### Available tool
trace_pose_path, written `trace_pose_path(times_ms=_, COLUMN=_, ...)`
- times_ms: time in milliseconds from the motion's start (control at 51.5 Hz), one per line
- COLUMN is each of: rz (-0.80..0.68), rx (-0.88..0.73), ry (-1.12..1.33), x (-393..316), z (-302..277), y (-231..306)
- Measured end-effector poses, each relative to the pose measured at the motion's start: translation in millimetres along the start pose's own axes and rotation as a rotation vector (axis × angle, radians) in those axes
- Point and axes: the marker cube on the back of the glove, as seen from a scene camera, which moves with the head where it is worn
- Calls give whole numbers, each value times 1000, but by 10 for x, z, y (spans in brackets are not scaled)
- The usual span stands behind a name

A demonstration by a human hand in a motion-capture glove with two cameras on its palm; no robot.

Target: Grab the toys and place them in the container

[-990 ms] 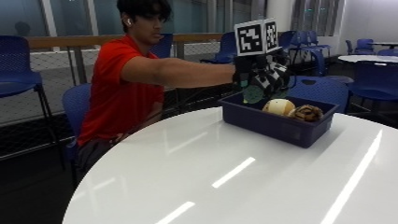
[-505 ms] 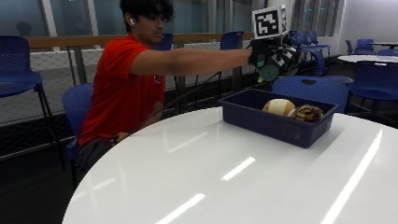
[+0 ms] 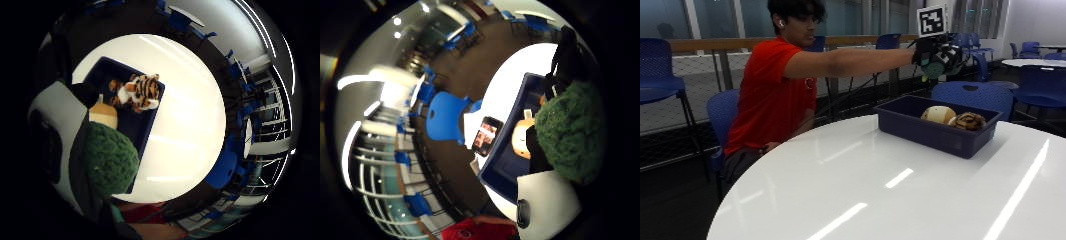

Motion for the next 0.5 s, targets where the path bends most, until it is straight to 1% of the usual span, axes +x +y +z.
trace_pose_path(times_ms=58, rz=-27, rx=-24, ry=-6, x=-31, z=29, y=20)
trace_pose_path(times_ms=155, rz=-20, rx=-75, ry=-38, x=-28, z=63, y=27)
trace_pose_path(times_ms=233, rz=-76, rx=-97, ry=-15, x=-37, z=80, y=68)
trace_pose_path(times_ms=311, rz=-75, rx=-155, ry=72, x=11, z=128, y=110)
trace_pose_path(times_ms=350, rz=-82, rx=-202, ry=65, x=17, z=142, y=137)
trace_pose_path(times_ms=427, rz=-48, rx=-299, ry=62, x=73, z=183, y=175)
trace_pose_path(times_ms=505, rz=-36, rx=-335, ry=21, x=119, z=194, y=211)
